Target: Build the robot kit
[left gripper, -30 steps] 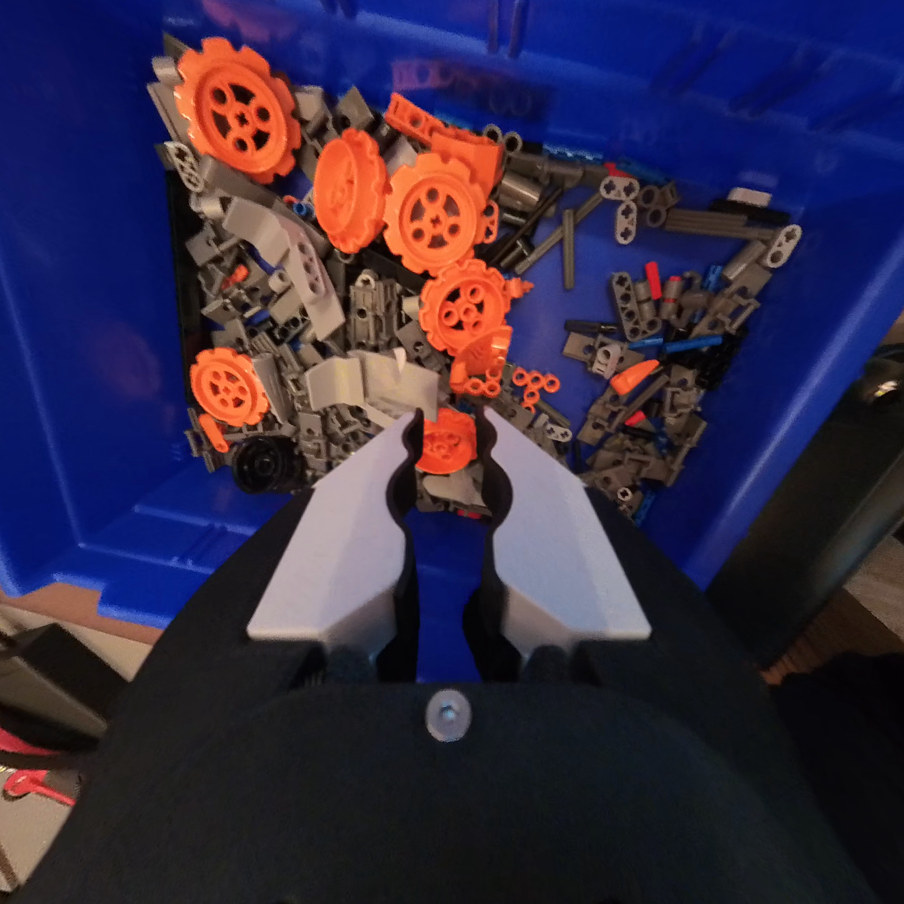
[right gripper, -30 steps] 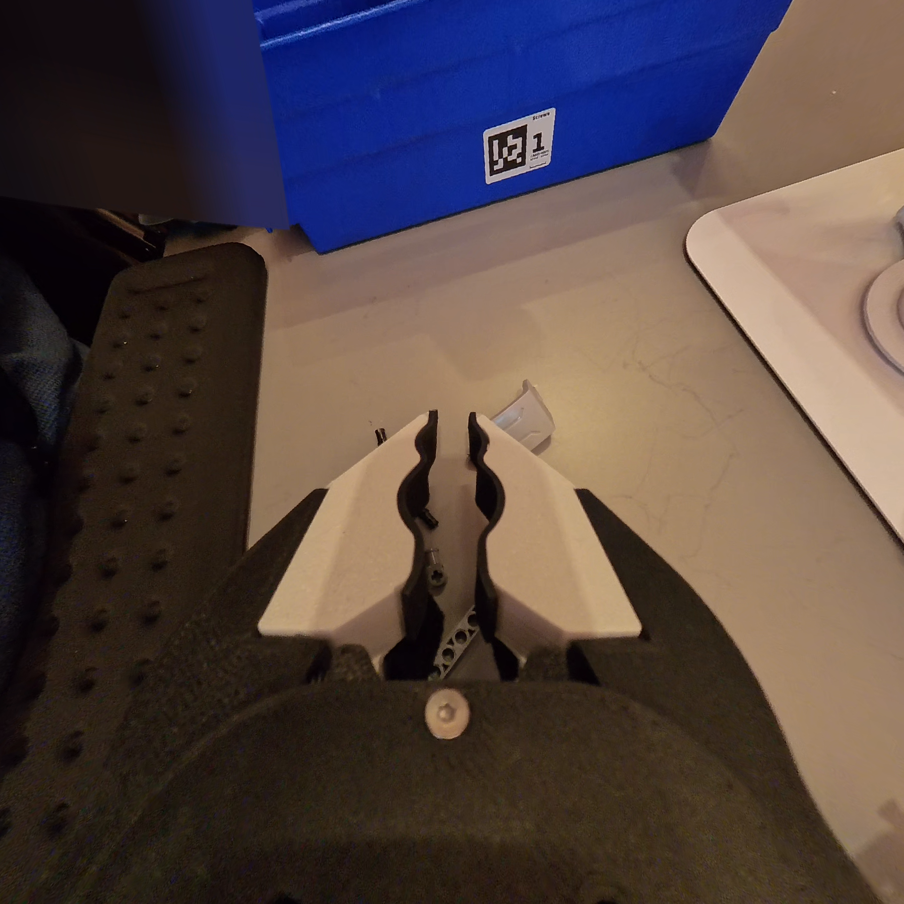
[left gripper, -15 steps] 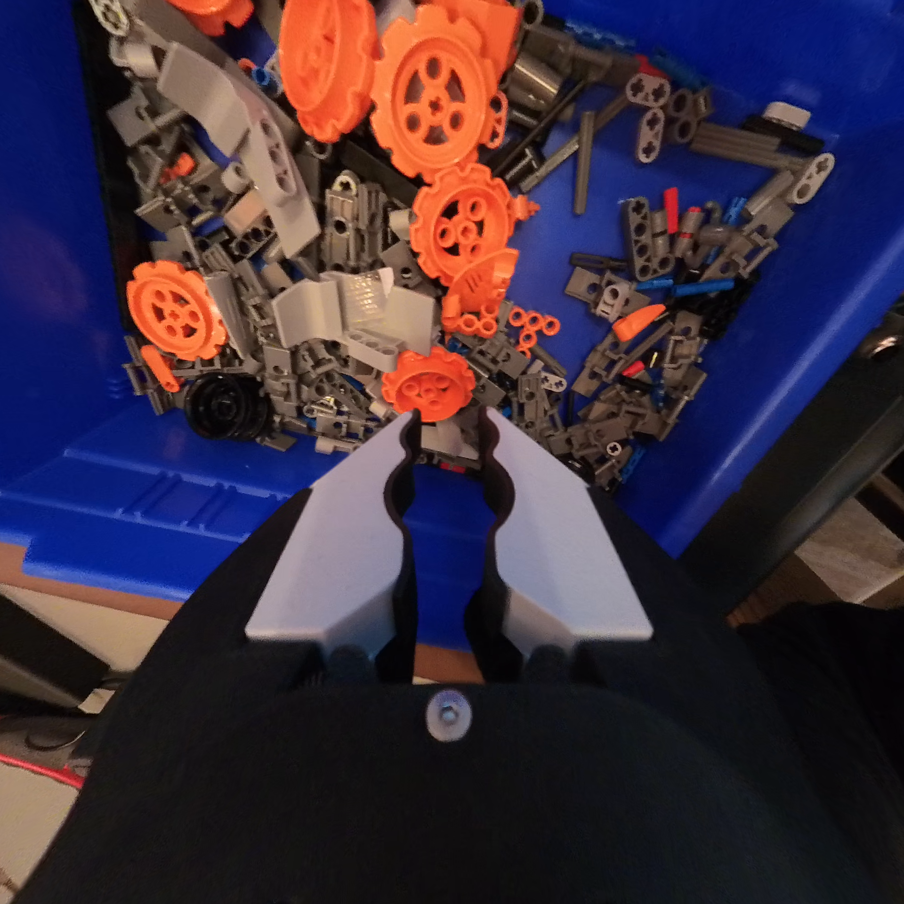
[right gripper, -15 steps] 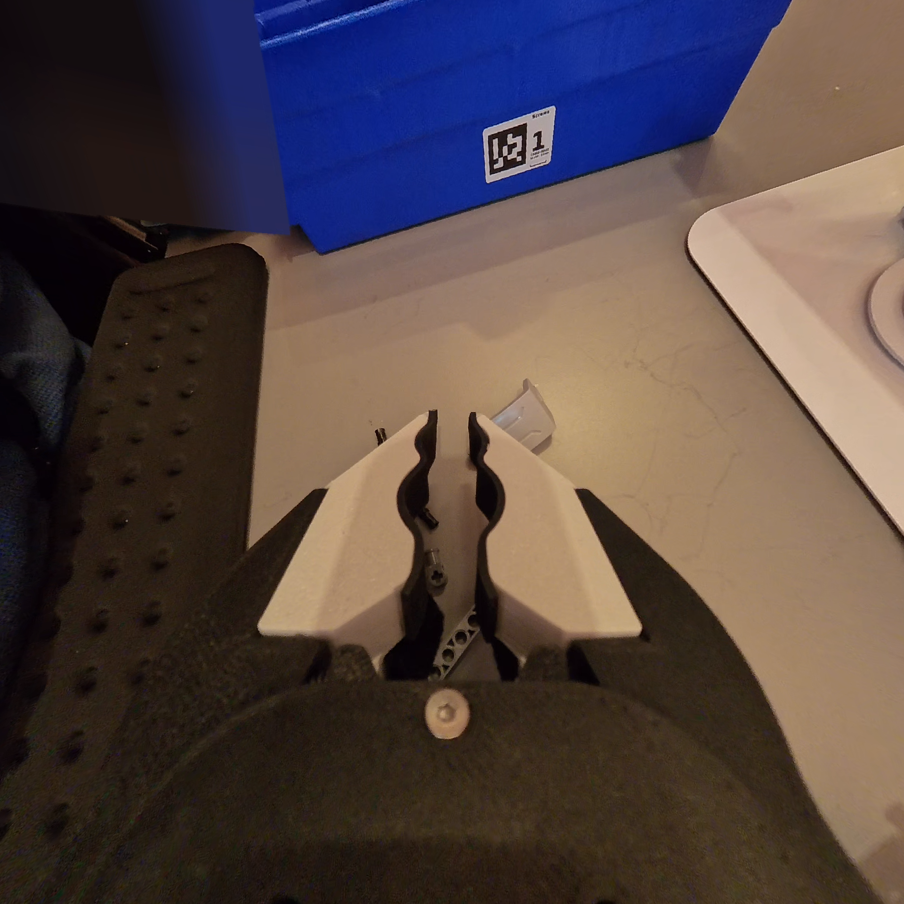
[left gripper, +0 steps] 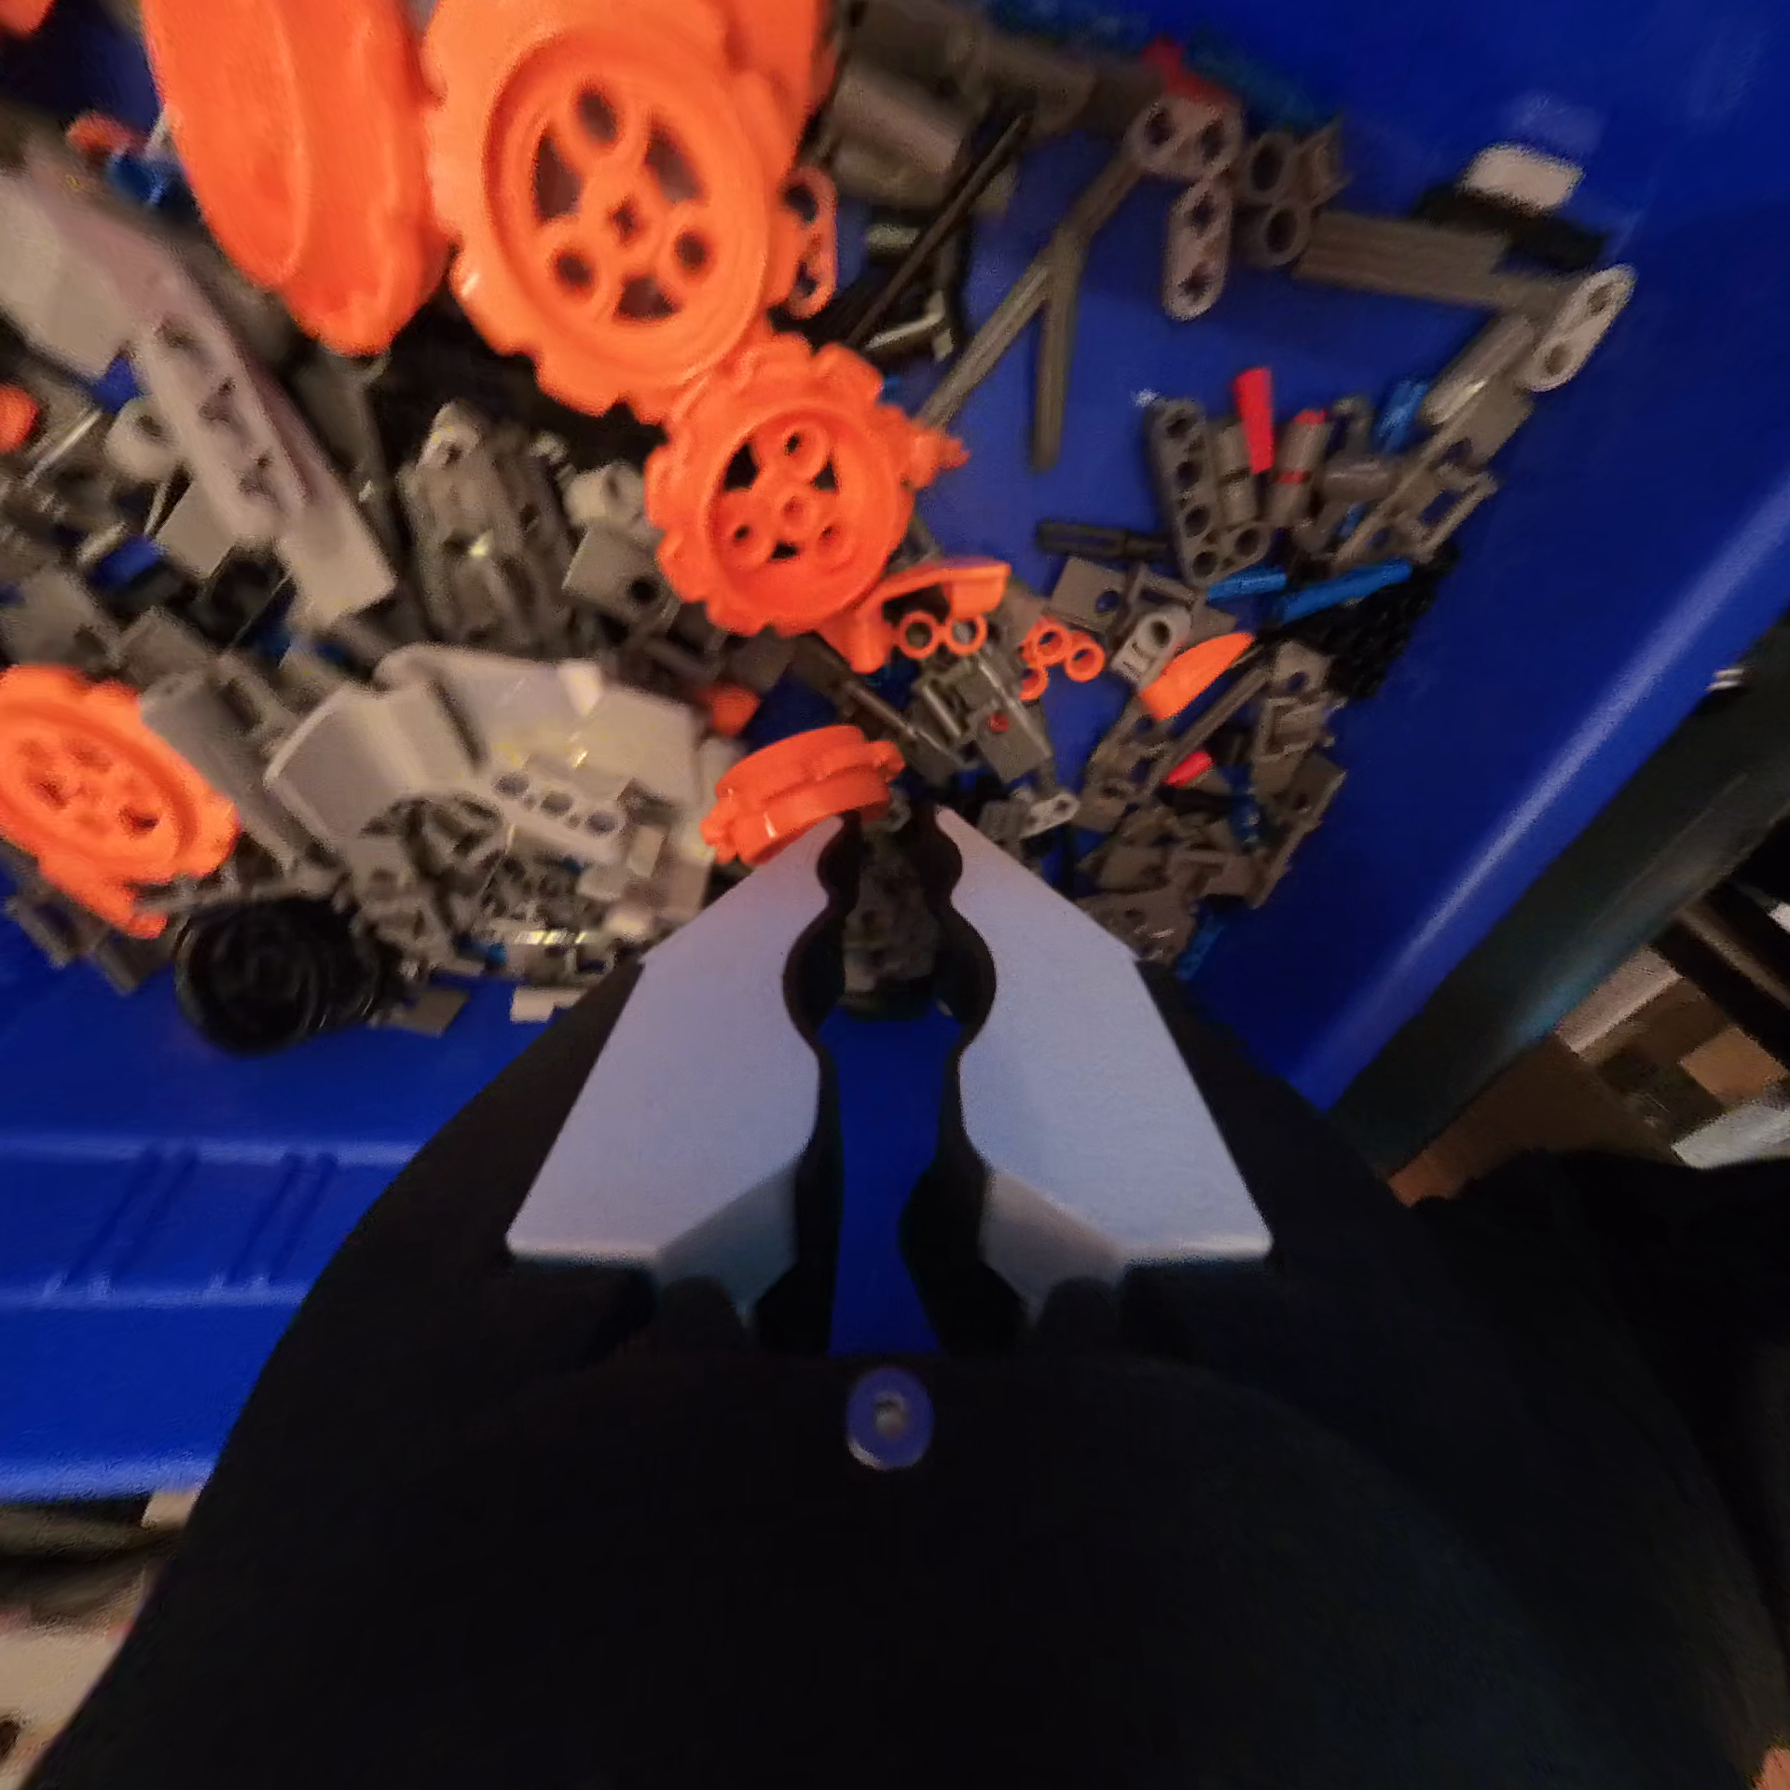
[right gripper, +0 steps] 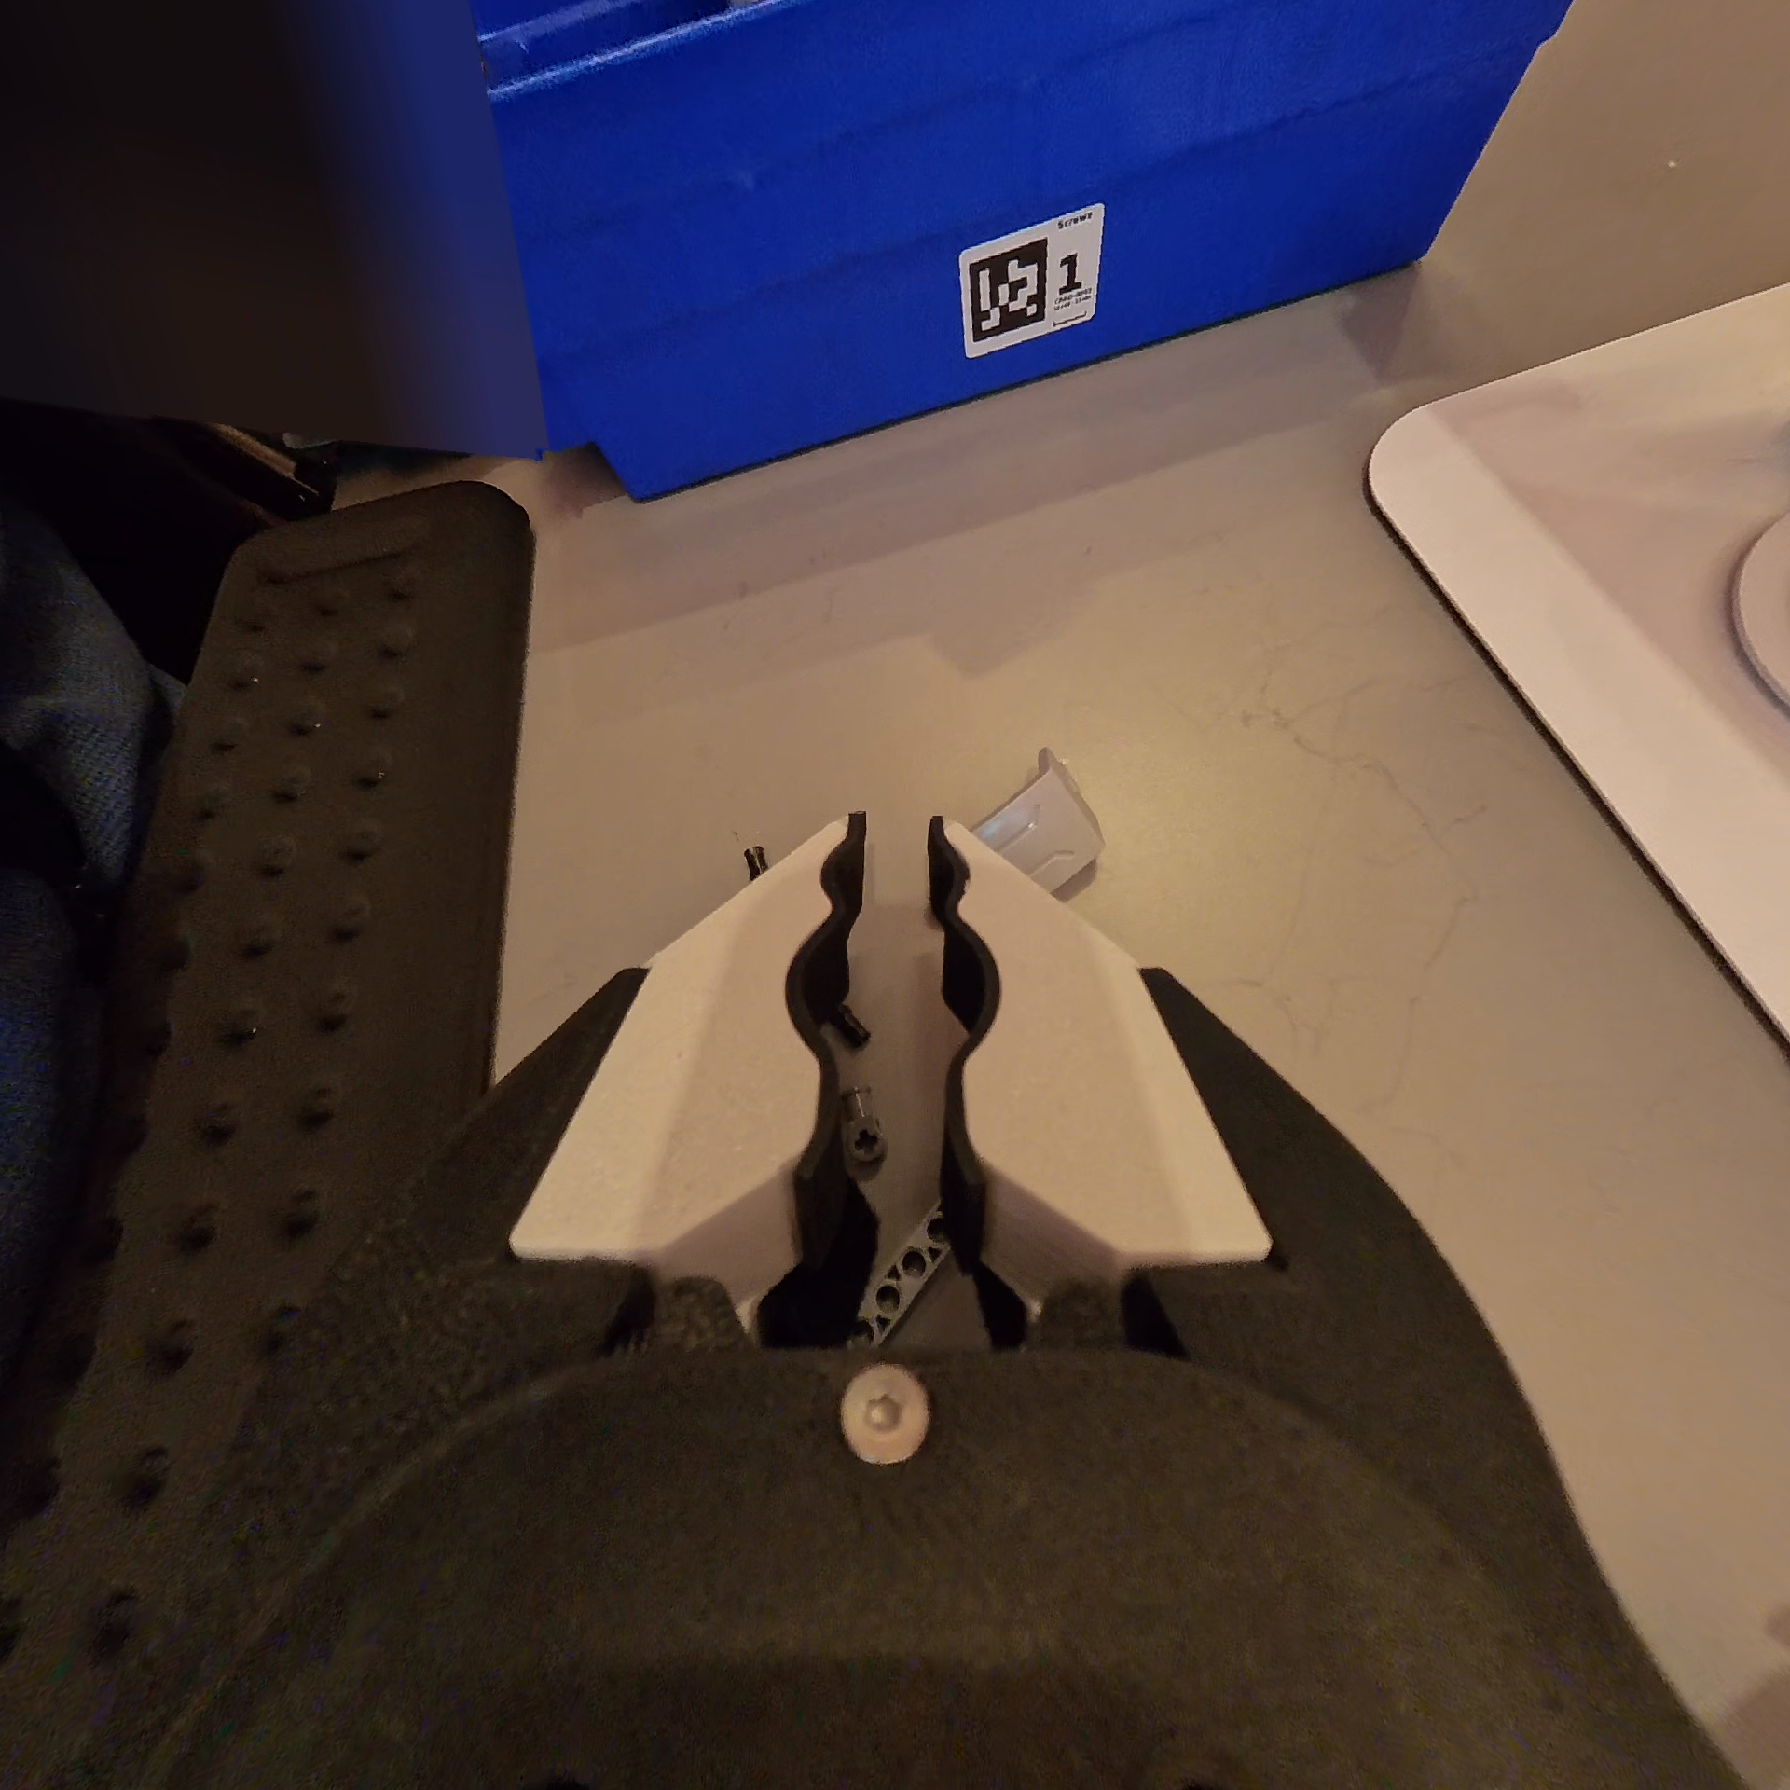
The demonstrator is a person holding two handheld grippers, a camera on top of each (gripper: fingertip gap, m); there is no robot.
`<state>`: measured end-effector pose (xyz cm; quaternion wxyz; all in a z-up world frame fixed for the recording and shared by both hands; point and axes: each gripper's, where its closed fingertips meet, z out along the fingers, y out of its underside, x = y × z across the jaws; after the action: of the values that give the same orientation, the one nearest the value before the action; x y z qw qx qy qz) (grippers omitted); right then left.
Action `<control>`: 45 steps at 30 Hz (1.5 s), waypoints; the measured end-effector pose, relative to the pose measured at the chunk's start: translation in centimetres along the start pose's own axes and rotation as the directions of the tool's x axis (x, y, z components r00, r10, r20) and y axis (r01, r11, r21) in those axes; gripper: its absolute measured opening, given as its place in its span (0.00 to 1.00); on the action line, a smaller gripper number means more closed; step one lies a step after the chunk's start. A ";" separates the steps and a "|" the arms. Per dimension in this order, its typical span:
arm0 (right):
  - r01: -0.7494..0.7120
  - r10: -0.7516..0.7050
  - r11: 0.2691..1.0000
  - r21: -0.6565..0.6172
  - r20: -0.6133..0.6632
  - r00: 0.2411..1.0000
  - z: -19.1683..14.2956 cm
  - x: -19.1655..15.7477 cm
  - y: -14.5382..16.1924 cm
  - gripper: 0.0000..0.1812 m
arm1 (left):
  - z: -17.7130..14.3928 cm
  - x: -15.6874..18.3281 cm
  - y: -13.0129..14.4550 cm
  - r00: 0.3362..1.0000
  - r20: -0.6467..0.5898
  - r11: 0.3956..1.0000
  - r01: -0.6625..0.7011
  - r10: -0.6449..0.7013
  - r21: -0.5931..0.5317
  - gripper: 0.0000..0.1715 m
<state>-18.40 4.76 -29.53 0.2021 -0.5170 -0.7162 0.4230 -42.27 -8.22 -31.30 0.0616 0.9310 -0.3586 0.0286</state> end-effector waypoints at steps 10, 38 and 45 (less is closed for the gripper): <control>0.003 -0.003 1.000 0.009 0.001 1.000 -0.2 -0.1 -0.2 0.06 | -5.4 -0.8 -3.2 0.999 0.053 0.956 -0.011 -0.005 0.294 0.05; -0.003 0.003 1.000 0.006 0.010 1.000 -0.2 -0.1 -0.1 0.06 | -0.2 -2.1 -2.5 0.979 -0.146 0.971 0.166 -0.141 0.172 0.03; -0.001 0.001 1.000 0.008 0.014 1.000 -0.3 -0.2 -0.1 0.06 | -0.9 4.0 -0.7 0.949 -0.314 0.996 0.000 0.027 0.087 0.06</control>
<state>-18.17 4.67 -29.23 0.1990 -0.5137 -0.7155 0.4297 -38.88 -10.25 -30.08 0.0777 0.9138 -0.3491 0.1923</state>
